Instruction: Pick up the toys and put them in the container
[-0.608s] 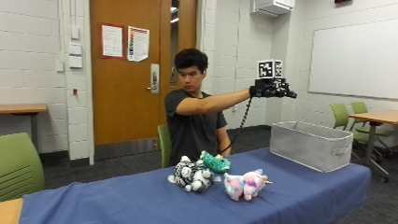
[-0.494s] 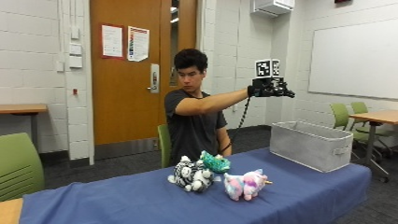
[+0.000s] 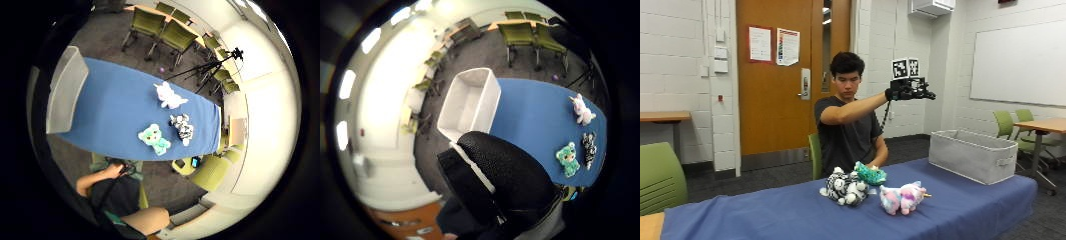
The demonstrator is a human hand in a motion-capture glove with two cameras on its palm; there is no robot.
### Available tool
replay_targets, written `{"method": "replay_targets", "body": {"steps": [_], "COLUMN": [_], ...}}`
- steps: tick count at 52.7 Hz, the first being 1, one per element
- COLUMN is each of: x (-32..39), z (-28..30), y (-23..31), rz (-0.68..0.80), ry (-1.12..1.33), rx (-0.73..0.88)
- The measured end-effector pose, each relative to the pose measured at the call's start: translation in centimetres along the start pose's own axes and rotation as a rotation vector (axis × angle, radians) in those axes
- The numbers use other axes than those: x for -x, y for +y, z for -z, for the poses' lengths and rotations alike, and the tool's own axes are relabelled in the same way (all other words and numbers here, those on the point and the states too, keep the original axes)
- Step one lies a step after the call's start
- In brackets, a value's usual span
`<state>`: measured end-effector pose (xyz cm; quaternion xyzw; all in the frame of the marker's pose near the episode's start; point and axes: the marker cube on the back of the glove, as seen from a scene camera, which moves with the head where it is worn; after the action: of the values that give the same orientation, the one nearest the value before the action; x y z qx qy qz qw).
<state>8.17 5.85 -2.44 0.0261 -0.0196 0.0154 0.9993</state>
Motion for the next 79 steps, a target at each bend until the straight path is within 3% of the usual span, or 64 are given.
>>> {"method": "replay_targets", "body": {"steps": [13,25,42,52,70,79], "x": [-6.8,-13.6,-17.7,-18.2,-18.6,-18.4], "z": [-2.7,-9.5,-21.9,-26.3,-28.9,-27.8], "y": [3.1,6.6,9.3,10.3,11.6,11.5], "rz": [-0.05,-0.117,-0.168,-0.179,-0.193,-0.174], "ry": [0.02,0.057,0.005,0.008,-0.03,-0.038], "rx": [0.009,0.025,0.147,0.202,0.241,0.16]}}
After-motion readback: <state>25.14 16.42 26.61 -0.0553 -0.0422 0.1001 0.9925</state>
